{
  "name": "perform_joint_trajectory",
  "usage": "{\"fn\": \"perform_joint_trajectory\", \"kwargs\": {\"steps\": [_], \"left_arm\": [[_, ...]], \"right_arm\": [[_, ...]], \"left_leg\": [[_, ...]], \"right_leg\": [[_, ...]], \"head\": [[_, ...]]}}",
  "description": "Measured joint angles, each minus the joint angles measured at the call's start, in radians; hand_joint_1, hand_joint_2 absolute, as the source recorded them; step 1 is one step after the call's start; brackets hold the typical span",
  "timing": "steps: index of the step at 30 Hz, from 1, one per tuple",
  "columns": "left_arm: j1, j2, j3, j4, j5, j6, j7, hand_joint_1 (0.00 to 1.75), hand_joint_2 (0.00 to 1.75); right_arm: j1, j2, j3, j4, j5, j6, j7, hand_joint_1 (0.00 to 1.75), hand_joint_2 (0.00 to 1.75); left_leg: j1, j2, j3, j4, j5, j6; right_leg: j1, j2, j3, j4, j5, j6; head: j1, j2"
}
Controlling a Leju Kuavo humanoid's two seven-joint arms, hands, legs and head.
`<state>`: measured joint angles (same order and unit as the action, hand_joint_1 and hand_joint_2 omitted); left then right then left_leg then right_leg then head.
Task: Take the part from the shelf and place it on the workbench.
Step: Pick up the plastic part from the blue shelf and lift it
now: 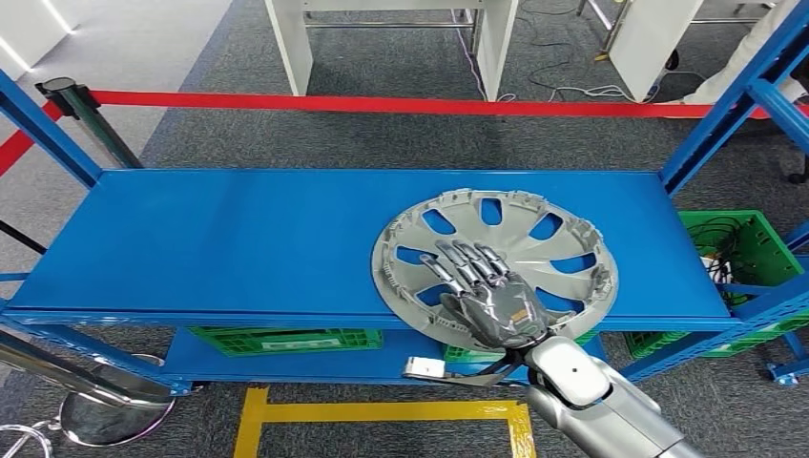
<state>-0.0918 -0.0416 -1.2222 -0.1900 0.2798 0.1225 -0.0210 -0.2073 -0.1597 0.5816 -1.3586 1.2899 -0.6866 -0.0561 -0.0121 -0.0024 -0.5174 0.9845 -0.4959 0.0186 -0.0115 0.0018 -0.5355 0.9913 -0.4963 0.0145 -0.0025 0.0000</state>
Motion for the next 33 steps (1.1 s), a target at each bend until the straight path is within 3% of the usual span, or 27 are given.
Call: {"fn": "perform_joint_trajectory", "kwargs": {"steps": [33], "left_arm": [[0.015, 0.021, 0.004, 0.005, 0.023, 0.000, -0.036, 0.00, 0.00]], "right_arm": [[0.207, -0.122, -0.122, -0.244, 0.132, -0.004, -0.018, 0.00, 1.75]], "left_leg": [[0.000, 0.000, -0.001, 0.000, 0.000, 0.000]], "right_leg": [[0.000, -0.001, -0.001, 0.000, 0.000, 0.000]], "head": [[0.000, 0.000]]}}
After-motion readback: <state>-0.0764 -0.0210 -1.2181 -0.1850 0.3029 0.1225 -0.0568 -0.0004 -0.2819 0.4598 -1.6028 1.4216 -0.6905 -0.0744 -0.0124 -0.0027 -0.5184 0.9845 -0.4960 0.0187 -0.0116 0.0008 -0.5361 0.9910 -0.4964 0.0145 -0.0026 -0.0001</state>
